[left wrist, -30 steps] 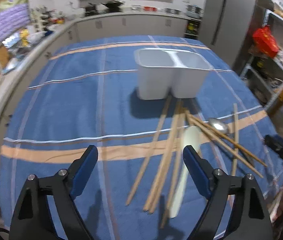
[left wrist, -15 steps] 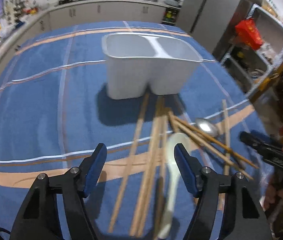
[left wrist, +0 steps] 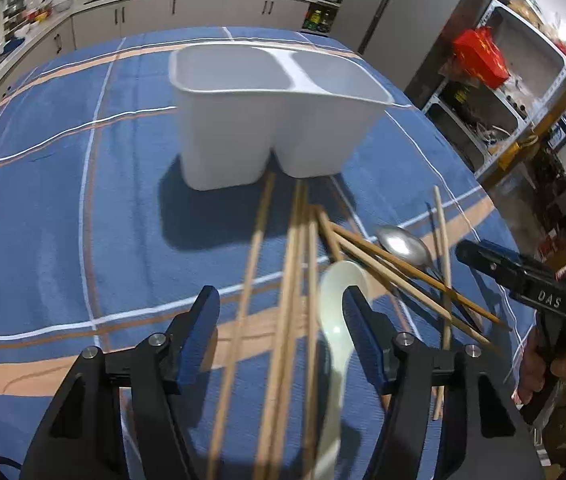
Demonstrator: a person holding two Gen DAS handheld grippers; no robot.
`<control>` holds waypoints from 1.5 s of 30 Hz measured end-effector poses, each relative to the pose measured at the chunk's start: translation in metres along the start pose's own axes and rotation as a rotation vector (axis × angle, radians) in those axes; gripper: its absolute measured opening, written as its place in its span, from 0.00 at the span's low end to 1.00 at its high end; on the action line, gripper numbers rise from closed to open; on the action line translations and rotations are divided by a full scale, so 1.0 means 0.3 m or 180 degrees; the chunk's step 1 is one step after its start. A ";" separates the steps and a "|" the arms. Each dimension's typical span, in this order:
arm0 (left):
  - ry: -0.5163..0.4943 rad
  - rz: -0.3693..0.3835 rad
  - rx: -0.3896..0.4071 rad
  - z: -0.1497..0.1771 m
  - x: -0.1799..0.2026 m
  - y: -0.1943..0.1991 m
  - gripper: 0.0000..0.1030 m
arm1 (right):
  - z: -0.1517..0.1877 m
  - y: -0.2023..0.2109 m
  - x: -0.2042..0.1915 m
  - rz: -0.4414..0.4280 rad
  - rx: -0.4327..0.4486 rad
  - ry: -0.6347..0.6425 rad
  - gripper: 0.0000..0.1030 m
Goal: Organize utensils
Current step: 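Close left gripper on a wooden chopstick while right gripper grasps another chopstick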
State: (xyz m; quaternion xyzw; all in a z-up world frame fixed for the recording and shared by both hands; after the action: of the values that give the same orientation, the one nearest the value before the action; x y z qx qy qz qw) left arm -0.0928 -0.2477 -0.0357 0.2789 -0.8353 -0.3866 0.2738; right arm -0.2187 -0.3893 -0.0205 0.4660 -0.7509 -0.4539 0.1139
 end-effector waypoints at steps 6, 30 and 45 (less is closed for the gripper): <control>0.0035 -0.0082 -0.0029 -0.042 -0.068 -0.051 0.45 | -0.011 -0.041 -0.016 0.0038 -0.0056 0.0047 0.83; -0.0272 -0.0263 -0.0217 -0.108 -0.033 -0.175 0.06 | -0.076 -0.185 -0.027 0.0553 -0.0511 0.0279 0.55; 0.0106 -0.0170 0.0043 -0.074 -0.082 -0.024 0.05 | -0.088 -0.069 -0.006 -0.0025 -0.0240 -0.0185 0.06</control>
State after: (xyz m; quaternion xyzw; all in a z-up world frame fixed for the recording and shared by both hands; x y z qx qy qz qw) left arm -0.0589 -0.2458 -0.0353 0.3093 -0.8255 -0.3834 0.2754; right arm -0.1896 -0.4061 -0.0215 0.4510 -0.7344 -0.4957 0.1078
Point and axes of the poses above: each gripper's, at about its wrist camera, not at the fingertips, and y roughly against the way its jaws point, x to its right, z to its underside, the point moved 9 cm from there along -y, roughly the way its jaws point, and after that the axes turned 5 degrees about x, right-handed, at the moved point
